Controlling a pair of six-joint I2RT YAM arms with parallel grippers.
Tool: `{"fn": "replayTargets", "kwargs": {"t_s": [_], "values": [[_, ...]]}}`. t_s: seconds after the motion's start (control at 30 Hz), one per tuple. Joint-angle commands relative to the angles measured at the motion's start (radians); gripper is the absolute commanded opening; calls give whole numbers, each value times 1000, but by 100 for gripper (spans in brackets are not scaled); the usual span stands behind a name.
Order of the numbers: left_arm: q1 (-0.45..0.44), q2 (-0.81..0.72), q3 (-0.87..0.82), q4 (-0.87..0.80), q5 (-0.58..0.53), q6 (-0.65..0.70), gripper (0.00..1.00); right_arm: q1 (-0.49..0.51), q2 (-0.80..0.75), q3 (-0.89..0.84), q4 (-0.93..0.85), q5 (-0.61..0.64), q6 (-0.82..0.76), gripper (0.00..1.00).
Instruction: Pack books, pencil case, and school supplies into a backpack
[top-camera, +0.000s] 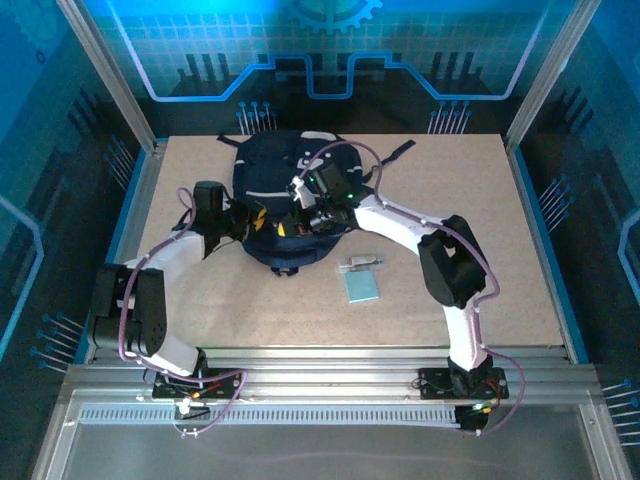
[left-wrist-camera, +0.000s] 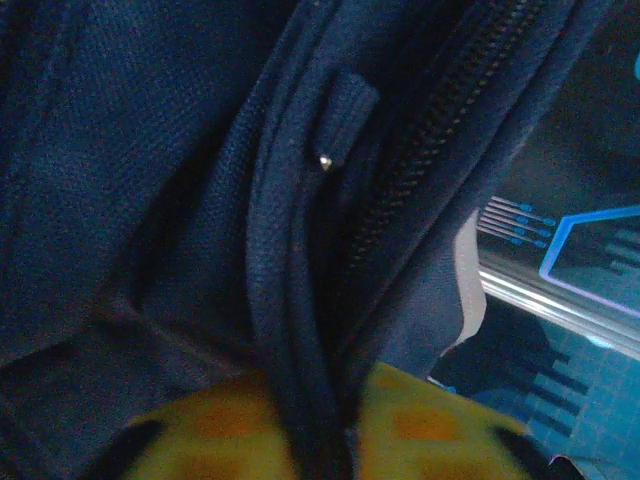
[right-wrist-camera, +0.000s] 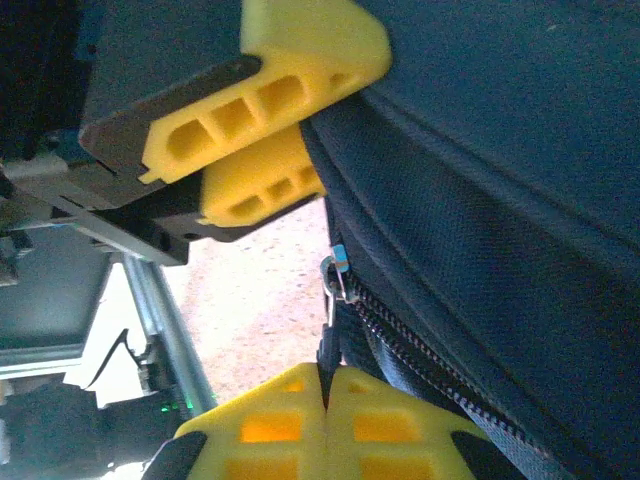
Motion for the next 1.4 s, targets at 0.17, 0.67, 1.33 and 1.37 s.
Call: {"fn": "replayTargets", "kwargs": {"t_s": [0.17,0.67,1.33,1.37], "values": [[17,-41,69,-5,-14,101,0,-28,-146,-151,-201,143,-191,0],[66,-85,118,-131,33,183,0,-220,-198,-231,-419,616,-407,0],[83,-141,150,-238,118,244,0,-447,428,704,-466,680,-633,0],[82,-146,148,-239,118,243,0,-443,430,721,-472,674,-624,0]]}}
